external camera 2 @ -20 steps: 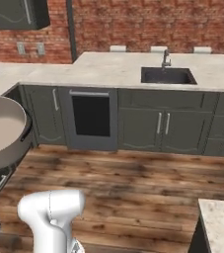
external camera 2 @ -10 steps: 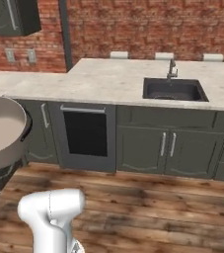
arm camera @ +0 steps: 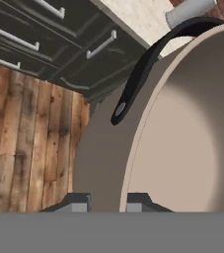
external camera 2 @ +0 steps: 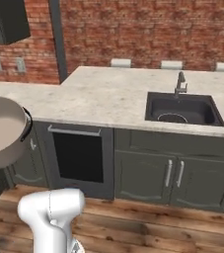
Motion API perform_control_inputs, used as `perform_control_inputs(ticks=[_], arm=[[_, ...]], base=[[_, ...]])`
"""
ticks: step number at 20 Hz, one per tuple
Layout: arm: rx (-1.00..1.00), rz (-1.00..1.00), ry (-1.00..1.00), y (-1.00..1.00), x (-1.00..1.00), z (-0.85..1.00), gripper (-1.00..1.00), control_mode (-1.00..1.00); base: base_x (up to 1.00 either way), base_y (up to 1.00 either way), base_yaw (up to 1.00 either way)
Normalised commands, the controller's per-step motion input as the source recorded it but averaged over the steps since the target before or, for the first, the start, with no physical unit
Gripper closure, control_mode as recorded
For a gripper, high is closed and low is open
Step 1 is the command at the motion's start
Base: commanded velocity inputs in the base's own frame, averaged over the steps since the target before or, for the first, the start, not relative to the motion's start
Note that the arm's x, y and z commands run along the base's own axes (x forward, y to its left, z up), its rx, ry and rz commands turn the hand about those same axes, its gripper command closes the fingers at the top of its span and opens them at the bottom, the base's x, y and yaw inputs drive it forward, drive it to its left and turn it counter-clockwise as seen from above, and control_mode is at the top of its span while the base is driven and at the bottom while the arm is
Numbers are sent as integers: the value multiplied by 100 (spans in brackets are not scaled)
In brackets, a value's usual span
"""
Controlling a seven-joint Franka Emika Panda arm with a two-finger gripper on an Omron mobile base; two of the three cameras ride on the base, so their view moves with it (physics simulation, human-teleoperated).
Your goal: Move the pot and pan from the stove into the sink.
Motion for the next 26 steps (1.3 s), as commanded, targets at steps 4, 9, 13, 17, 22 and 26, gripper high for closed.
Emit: perform_control_inputs(ticks=[4,9,13,17,22,26], arm=[[0,0,0,0,0,0,100,100],[0,0,0,0,0,0,100,100],[0,0,0,0,0,0,100,100],[0,0,0,0,0,0,100,100],[0,0,0,0,0,0,100,100],[0,0,0,0,0,0,100,100]], base=[[93,-23,10],[76,-43,9],[47,-67,8],[24,-83,7],[21,-89,5],[23,-90,5]])
